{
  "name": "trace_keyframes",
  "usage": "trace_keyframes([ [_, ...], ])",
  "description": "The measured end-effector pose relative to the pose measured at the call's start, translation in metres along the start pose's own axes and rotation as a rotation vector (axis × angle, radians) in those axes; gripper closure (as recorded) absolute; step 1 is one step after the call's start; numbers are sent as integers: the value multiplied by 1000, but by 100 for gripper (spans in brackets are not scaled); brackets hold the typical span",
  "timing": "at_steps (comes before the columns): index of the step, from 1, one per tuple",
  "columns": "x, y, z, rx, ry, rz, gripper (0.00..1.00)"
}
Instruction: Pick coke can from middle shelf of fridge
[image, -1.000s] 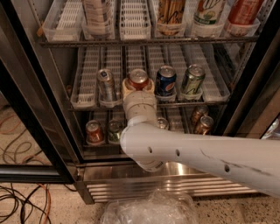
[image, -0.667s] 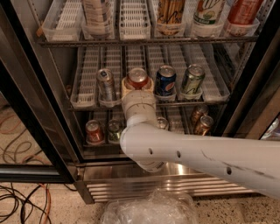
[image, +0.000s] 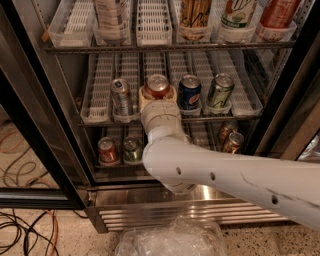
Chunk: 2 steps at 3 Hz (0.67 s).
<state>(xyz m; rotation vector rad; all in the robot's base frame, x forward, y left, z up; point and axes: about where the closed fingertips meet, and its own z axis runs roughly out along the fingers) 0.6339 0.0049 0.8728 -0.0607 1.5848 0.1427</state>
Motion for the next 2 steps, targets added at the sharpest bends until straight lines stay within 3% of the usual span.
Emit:
trace_keyframes([
  [2,-14,4,-22,-73,15,-10,100],
])
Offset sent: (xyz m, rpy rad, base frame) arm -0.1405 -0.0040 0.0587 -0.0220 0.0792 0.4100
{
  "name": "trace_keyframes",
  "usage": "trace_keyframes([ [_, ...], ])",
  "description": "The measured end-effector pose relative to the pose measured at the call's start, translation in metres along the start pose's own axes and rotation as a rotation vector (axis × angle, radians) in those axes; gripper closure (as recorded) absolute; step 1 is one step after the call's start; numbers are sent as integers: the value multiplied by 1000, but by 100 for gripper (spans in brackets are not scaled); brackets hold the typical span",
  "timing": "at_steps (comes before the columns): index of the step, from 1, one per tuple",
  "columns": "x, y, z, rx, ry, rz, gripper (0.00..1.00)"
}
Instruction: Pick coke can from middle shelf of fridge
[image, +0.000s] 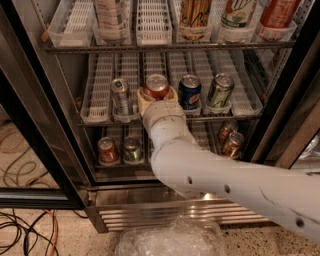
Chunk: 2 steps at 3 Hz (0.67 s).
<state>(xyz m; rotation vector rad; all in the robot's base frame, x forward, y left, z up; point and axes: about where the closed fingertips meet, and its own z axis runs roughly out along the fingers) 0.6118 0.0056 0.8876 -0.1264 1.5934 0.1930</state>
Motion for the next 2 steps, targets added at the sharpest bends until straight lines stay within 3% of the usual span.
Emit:
trace_keyframes([
  [1,-27,8,-71,-128,9,-59,100],
  [2,-27,13,-76,-138,16,-62,100],
])
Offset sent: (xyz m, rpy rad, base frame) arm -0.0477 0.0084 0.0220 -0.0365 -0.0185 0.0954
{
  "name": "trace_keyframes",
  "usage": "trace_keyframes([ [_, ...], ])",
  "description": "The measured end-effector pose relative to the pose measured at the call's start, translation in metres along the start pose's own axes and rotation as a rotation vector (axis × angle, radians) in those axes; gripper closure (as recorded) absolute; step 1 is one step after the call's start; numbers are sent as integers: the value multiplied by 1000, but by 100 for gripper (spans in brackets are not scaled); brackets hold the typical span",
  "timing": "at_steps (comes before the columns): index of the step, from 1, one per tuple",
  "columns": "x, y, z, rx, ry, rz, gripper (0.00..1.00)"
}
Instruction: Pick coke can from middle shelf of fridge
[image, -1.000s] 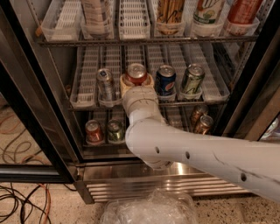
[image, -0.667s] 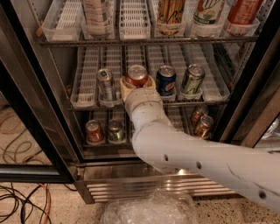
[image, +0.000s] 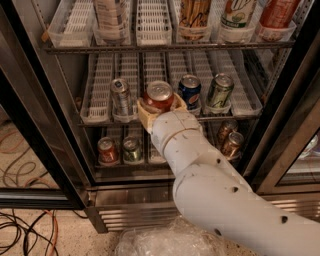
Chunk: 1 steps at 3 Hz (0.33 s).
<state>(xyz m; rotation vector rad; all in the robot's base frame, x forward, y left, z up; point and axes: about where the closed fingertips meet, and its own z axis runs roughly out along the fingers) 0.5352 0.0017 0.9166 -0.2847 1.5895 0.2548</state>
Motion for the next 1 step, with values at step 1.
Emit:
trace_keyframes([
  [1,3,26,-20,-46,9,-5,100],
])
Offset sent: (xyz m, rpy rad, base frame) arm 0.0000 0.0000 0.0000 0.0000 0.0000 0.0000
